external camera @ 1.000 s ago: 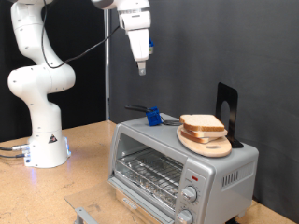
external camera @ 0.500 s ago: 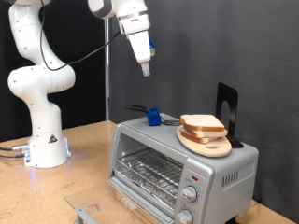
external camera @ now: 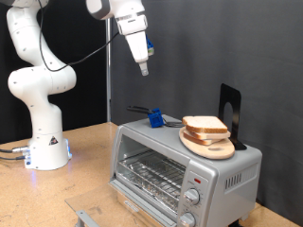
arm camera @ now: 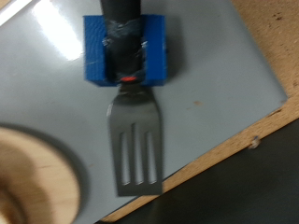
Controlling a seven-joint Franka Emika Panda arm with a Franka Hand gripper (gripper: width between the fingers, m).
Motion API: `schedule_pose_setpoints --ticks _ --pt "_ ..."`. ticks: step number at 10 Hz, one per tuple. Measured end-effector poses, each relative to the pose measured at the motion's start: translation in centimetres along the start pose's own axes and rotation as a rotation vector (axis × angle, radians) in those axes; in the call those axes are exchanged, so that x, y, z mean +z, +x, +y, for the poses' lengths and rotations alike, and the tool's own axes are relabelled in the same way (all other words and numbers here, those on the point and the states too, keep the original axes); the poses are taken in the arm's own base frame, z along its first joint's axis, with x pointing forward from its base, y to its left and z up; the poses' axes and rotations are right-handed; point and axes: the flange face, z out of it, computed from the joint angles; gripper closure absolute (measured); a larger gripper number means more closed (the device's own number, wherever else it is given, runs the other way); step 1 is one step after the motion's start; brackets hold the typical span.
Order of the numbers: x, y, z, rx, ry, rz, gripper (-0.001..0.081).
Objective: Make a piece of toast with the oven
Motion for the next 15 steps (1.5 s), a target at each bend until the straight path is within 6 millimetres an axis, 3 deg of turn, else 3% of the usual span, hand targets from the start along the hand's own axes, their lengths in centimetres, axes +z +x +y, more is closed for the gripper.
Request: schedule_pose_setpoints --ticks 8,15 --pt "8.2 0.6 0.6 -0.004 -0.033 0.006 -0.0002" --pt "12.4 -0.5 -0.7 -0.049 -0.039 -0.028 -0.0002"
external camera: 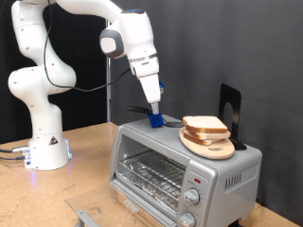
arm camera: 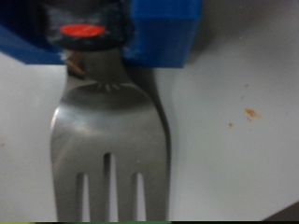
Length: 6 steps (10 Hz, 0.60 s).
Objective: Make a piece of toast with the oven
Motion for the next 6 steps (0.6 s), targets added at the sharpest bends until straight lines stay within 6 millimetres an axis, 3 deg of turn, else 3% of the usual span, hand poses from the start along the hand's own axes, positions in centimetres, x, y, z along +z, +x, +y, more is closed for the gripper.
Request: schedule_pose_setpoints --ticks 6 --pt "1.4 -0.5 0.2 0.012 0.004 0.010 -0.0002"
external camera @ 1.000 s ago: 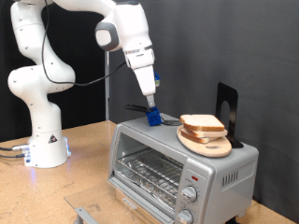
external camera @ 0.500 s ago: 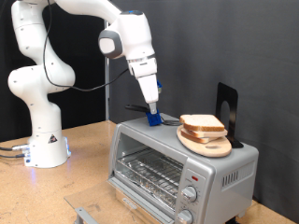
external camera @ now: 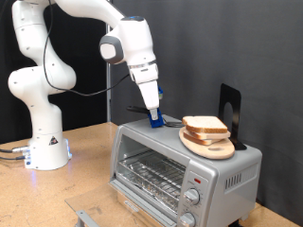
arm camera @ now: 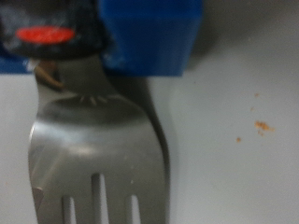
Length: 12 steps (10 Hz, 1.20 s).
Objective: Make a piece of toast with the oven
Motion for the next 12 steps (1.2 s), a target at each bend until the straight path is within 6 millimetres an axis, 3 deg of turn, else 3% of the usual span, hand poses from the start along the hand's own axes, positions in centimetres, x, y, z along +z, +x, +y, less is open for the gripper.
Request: schedule_pose_setpoints --ticks 12 --pt "1.8 -0.6 -0.7 -0.017 0.011 -0.004 -0.0002"
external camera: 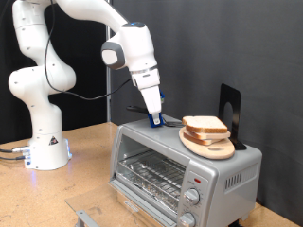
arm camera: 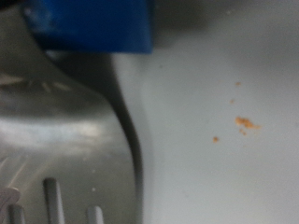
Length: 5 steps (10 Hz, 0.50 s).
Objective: Make a piece of toast with the oven
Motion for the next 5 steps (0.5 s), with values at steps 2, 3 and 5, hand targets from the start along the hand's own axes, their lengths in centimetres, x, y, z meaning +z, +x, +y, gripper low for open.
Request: schedule_pose_setpoints --ticks 2,3,5 --pt "0.29 0.10 0.01 0.006 0.004 0.003 -0.0002" --pt "0.39 0.12 0.02 0.007 0.004 0.001 -0.0002" --pt "0.57 0.18 0.06 0.012 0.004 0.003 0.0096"
